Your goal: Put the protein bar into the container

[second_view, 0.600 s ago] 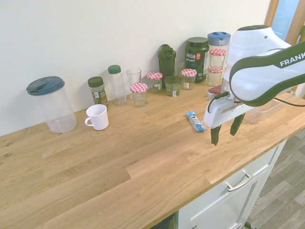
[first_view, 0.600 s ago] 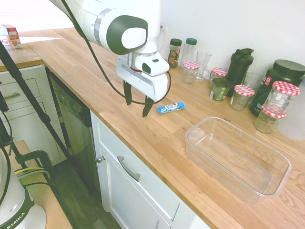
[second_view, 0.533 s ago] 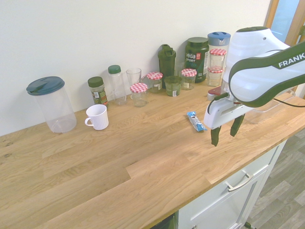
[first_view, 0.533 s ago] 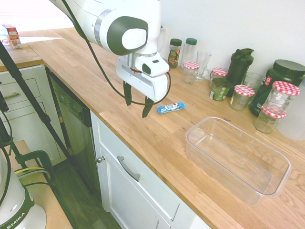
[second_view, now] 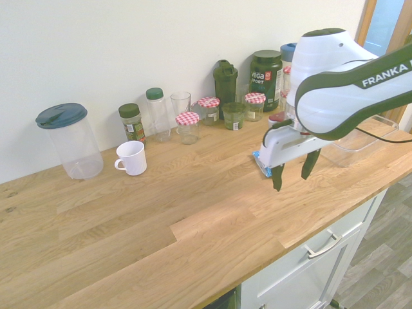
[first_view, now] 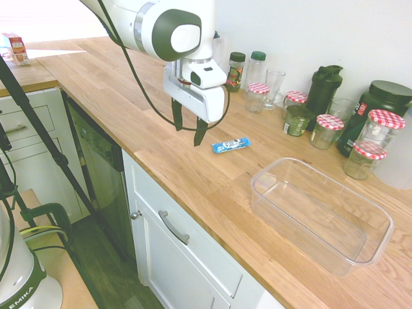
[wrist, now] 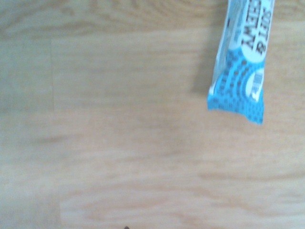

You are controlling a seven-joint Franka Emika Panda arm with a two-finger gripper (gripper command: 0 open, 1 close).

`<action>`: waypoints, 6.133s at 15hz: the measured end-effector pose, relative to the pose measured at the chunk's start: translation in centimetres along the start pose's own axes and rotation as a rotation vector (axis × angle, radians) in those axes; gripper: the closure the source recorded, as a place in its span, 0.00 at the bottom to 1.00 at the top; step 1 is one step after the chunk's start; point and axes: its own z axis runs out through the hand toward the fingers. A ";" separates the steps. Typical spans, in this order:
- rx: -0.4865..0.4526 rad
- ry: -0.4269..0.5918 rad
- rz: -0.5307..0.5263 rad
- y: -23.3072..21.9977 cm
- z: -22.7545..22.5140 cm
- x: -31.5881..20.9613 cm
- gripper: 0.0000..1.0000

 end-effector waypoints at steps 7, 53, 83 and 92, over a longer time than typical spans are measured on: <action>-0.029 0.017 0.132 -6.4 3.2 7.5 0.00; 0.155 0.007 0.231 13.5 -7.8 15.6 1.00; 0.159 -0.163 0.303 19.3 3.7 30.2 0.00; 0.164 -0.155 0.294 19.6 1.5 31.7 0.00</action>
